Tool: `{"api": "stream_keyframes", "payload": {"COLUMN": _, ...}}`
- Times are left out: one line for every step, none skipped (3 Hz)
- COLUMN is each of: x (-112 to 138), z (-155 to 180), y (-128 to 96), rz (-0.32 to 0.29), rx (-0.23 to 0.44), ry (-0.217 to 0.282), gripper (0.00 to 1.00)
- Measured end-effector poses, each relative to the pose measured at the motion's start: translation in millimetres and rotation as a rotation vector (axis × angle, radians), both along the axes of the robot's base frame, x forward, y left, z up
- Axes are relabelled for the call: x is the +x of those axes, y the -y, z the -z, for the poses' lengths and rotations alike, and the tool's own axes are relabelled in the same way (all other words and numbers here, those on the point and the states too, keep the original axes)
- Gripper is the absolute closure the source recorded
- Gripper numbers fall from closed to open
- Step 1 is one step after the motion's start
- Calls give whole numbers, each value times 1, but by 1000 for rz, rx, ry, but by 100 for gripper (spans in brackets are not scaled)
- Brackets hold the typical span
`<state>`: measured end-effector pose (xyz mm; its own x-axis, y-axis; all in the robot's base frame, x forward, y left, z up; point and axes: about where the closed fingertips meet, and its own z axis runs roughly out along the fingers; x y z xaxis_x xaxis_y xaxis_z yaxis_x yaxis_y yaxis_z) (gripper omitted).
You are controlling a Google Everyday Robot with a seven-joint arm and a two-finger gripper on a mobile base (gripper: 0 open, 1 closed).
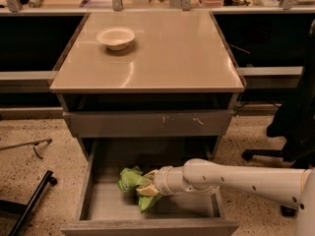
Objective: Place green rice chip bag into middle drawer
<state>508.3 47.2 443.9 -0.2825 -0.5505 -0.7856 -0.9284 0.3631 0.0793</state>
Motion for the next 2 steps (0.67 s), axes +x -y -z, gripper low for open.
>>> {"api": "stream_keyframes", "payload": {"x": 0, "z": 9, "y": 1, "rz": 17, "rx": -5, "ry": -11, "gripper": 100}}
{"api": "stream_keyframes", "payload": {"x": 6, "z": 26, "y": 4, "rz": 44, "rx": 4, "ry": -33, "gripper": 100}}
